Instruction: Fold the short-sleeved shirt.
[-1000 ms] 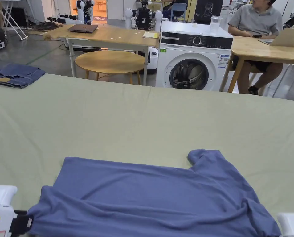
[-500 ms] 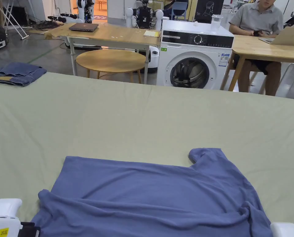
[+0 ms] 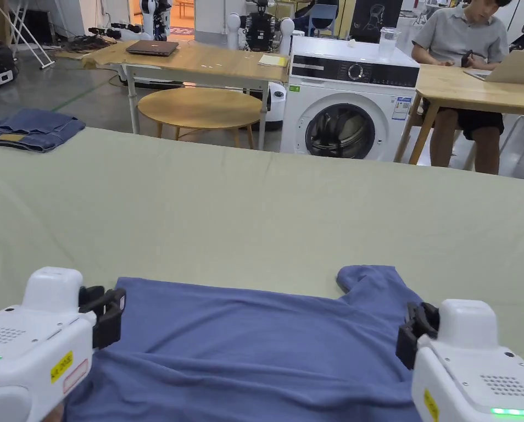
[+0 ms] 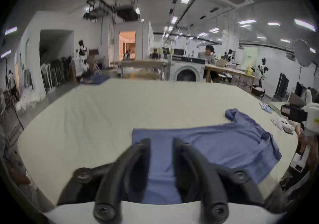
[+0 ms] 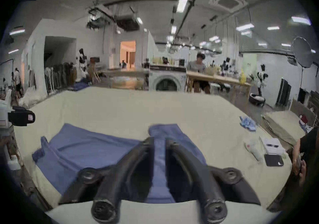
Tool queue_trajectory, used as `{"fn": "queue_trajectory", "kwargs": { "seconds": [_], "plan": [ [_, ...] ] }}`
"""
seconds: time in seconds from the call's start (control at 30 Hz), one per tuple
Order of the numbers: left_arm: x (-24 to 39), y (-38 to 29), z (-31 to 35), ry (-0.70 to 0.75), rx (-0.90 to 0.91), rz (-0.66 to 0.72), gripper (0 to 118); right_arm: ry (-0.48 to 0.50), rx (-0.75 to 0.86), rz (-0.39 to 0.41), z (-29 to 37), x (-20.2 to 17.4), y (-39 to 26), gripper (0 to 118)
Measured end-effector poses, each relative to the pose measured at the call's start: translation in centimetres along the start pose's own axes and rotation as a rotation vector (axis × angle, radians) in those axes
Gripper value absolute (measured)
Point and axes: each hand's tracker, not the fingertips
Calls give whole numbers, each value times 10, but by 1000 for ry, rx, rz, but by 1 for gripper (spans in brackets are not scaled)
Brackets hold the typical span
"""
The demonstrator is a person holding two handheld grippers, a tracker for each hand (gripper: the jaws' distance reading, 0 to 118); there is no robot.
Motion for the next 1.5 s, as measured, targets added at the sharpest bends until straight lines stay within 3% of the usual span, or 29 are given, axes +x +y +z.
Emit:
{"fn": "queue_trajectory", "kwargs": {
  "seconds": [0.07,0.17,0.37,0.73,0.8,0.83,1.0,1.13,1.23,1.3,1.5],
  "plan": [
    [11,2,-2,50,33,-47,0,9,22,-11,-4,-15,2,2],
    [15,7,-7,42,43,-43,0,24,52,-44,-12,-27,1,0],
    [-15,24,-50,61,-36,33,0,47,19,-31,-34,-41,-1,0],
    [-109,50,-224,-47,-541,141,1,39,-101,-6,-70,-24,-6,0],
    [-110,52,-239,-67,-608,151,36,26,-118,-5,-74,-19,-8,0],
    [-112,50,-250,-66,-650,163,45,22,-129,-5,-77,-16,-10,0],
    [-112,28,-291,-42,-801,127,57,-5,-185,-10,-83,-3,-17,0],
    [-87,29,-279,7,-762,54,58,-24,-220,-9,-86,6,-23,0],
    [-82,25,-276,22,-724,-49,36,-37,-242,-14,-89,11,-26,0],
    [-79,28,-272,4,-705,-57,0,-34,-262,-27,-93,17,-27,0],
    [-88,37,-252,-27,-622,-2,0,-33,-321,-38,-120,48,-10,0]
  ]
}}
